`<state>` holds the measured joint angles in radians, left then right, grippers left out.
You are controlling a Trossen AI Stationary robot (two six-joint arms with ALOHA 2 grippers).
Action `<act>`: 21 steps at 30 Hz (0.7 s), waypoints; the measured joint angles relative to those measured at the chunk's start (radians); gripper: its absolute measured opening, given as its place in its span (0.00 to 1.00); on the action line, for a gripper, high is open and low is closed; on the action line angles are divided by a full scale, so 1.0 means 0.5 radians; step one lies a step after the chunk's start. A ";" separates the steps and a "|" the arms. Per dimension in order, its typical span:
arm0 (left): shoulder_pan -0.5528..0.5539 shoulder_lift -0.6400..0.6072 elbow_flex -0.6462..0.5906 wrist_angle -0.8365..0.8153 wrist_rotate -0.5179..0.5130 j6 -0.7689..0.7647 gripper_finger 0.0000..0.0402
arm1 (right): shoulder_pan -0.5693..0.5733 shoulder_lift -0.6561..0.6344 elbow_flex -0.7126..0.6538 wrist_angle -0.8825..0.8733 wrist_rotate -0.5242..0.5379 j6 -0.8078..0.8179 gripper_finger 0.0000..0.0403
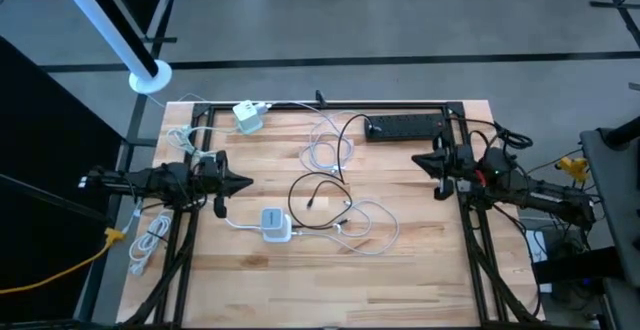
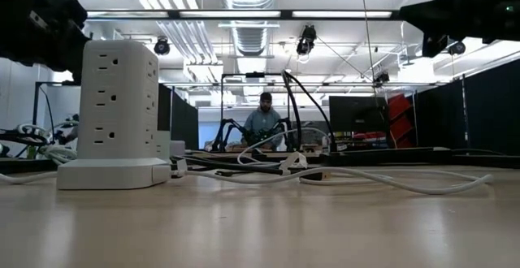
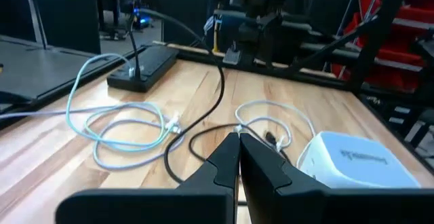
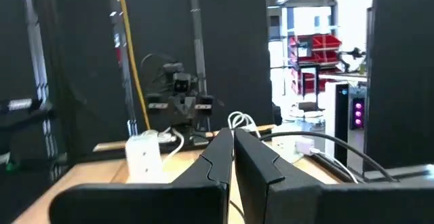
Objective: Insert USB
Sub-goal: Return to Home Position
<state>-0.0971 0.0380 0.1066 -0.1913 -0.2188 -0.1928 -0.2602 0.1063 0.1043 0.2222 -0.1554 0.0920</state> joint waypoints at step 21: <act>0.000 0.137 0.000 0.007 0.000 0.000 0.01 | 0.467 -0.041 -0.002 -0.559 0.624 -0.173 0.00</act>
<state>-0.0971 0.1063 0.1066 -0.1879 -0.2186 -0.1928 -0.0269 0.0855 0.1035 -0.0572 0.1567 0.0056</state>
